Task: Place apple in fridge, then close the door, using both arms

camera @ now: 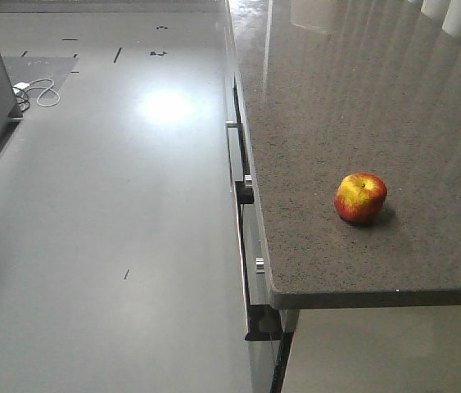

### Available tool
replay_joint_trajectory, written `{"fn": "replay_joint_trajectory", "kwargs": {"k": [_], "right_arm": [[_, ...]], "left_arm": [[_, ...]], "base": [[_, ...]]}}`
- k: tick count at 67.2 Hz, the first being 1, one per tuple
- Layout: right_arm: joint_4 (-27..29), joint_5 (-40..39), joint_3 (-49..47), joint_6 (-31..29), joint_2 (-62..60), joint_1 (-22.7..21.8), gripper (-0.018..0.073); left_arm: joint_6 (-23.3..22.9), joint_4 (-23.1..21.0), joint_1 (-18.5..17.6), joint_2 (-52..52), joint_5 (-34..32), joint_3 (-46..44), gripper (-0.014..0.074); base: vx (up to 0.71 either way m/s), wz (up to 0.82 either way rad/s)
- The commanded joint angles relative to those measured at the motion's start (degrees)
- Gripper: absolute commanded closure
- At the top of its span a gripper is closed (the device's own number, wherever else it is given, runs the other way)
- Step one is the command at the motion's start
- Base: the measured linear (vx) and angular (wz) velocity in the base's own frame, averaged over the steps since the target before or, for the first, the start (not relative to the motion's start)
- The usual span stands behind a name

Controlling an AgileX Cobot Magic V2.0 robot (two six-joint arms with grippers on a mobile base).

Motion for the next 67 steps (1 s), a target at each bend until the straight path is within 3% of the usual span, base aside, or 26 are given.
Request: {"fn": "replay_joint_trajectory", "kwargs": {"k": [1,8,14,21,24,31,45,59,67], "right_arm": [[-0.43,-4.13,-0.27,-0.27,-0.6,0.0,0.0562],[0.43,-6.12,-0.27,0.04,-0.6,0.0,0.0562],[4.71,-8.37,-0.27,2.45,-0.6,0.0,0.0562],[5.01,-16.43,-0.78,2.46,-0.6,-0.06,0.0562],[6.11,-16.23,-2.15,2.45,-0.41,-0.06,0.0562],[7.21,-6.34,-9.19,2.12,2.49,-0.06,0.0562],[2.41,15.05,-26.36,2.05,15.39,0.0,0.0562],[1.7,25.84,-37.45,1.41,27.78,0.0,0.0546],[3.12,30.95,-42.12,-2.63,34.89,0.0,0.0462]], "left_arm": [[-0.12,0.0,0.06,-0.76,-3.89,-0.98,0.0603],[-0.12,0.0,0.06,-0.76,-3.89,-0.98,0.0603],[-0.12,0.0,0.06,-0.76,-3.89,-0.98,0.0603],[-0.12,0.0,0.06,-0.76,-3.89,-0.98,0.0603],[-0.12,0.0,0.06,-0.76,-3.89,-0.98,0.0603],[-0.12,0.0,0.06,-0.76,-3.89,-0.98,0.0603],[-0.12,0.0,0.06,-0.76,-3.89,-0.98,0.0603],[-0.12,0.0,0.06,-0.76,-3.89,-0.98,0.0603],[-0.12,0.0,0.06,-0.76,-3.89,-0.98,0.0603]], "base": [[0.0,0.0],[0.0,0.0],[0.0,0.0],[0.0,0.0],[0.0,0.0],[0.0,0.0],[0.0,0.0],[0.0,0.0],[0.0,0.0]]}}
